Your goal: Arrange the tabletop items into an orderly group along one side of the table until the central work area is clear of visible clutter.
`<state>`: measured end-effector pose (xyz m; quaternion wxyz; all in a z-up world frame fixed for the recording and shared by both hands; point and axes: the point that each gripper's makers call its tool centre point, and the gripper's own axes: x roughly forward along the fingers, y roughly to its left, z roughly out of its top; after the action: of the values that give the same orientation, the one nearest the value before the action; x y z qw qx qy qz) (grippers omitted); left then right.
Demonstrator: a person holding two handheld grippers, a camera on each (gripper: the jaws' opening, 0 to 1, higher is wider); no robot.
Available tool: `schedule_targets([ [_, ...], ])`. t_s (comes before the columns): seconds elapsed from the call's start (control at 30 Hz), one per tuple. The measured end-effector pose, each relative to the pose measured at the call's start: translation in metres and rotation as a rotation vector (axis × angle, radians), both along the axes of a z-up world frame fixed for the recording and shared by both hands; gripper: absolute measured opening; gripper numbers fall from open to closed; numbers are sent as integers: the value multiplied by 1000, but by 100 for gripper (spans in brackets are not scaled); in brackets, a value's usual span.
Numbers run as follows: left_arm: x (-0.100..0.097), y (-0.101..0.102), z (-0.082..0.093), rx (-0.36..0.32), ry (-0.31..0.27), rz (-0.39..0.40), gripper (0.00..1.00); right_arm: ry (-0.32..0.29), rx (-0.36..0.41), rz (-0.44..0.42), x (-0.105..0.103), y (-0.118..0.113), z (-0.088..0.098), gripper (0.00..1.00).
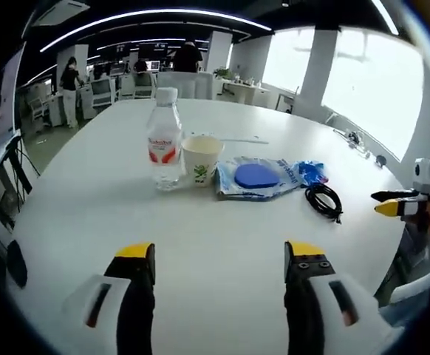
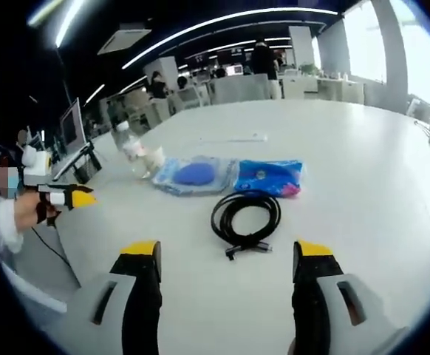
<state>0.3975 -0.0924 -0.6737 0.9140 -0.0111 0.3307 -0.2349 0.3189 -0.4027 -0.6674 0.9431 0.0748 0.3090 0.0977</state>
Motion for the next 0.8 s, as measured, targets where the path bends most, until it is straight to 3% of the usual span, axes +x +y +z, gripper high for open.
schedule_targets([
  [0.27,-16,6,8,-11,12,-9,73,4,9,-41,-14,-8,8,71],
  [0.5,-16,11,6,-6,15,-29,73,-11,12,-70,-19,-11,13,70],
  [0.8,-17,13,6,-7,22,-18,74,4,32,-99,-23,-17,5,67],
])
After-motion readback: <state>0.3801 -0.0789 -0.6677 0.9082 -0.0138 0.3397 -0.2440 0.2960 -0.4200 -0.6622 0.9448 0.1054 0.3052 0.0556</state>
